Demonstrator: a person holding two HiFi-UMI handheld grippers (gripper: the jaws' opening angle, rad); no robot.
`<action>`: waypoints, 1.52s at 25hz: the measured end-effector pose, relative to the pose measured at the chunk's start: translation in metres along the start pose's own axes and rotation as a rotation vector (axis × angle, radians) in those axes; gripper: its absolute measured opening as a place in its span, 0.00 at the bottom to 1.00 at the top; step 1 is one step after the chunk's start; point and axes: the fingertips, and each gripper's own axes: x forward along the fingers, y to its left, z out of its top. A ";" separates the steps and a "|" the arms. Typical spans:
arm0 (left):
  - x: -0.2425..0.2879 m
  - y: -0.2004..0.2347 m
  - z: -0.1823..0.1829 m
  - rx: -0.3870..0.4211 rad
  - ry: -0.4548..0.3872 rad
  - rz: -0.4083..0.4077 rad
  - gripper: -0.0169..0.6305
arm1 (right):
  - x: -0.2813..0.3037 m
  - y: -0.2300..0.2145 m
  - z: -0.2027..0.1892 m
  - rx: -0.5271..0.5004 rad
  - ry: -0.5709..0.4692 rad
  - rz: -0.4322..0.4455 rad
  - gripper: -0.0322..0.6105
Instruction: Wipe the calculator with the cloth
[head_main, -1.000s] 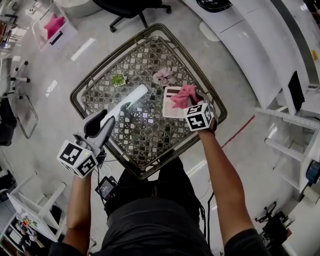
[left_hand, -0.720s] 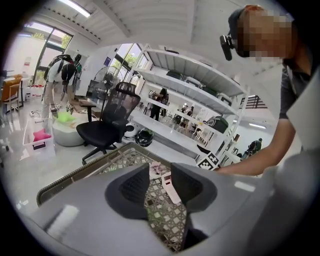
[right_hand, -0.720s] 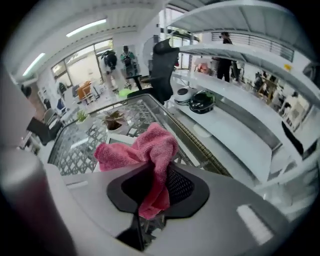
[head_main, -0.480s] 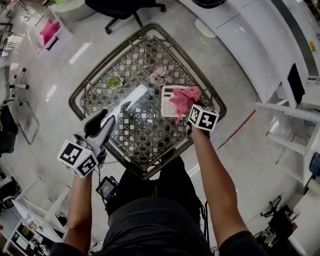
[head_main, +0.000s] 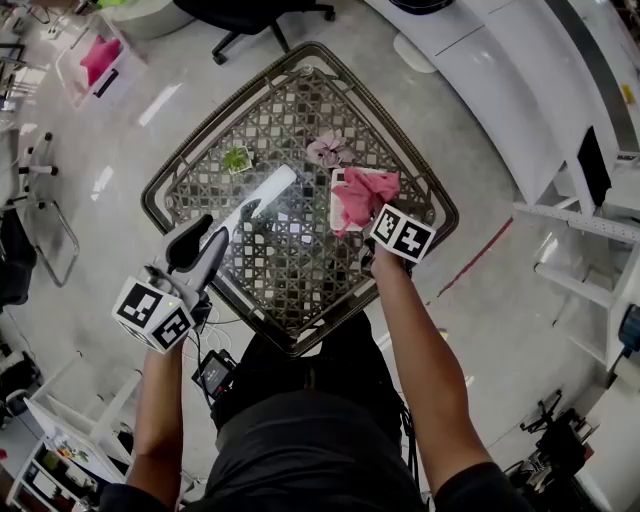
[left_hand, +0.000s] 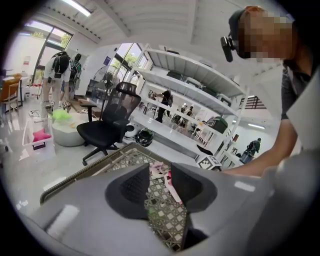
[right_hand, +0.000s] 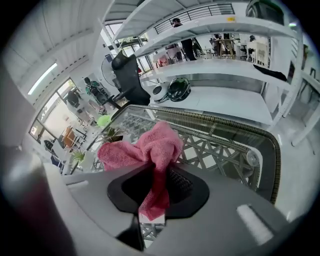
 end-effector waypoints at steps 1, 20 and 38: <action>-0.001 0.001 0.000 -0.001 -0.001 0.002 0.25 | 0.001 0.005 -0.001 -0.005 0.003 0.006 0.15; -0.029 0.029 -0.007 -0.034 -0.040 0.035 0.25 | 0.016 0.087 -0.027 -0.533 0.129 0.112 0.15; -0.019 0.024 -0.004 -0.030 -0.024 0.037 0.25 | 0.008 0.058 -0.030 -1.261 0.152 0.080 0.15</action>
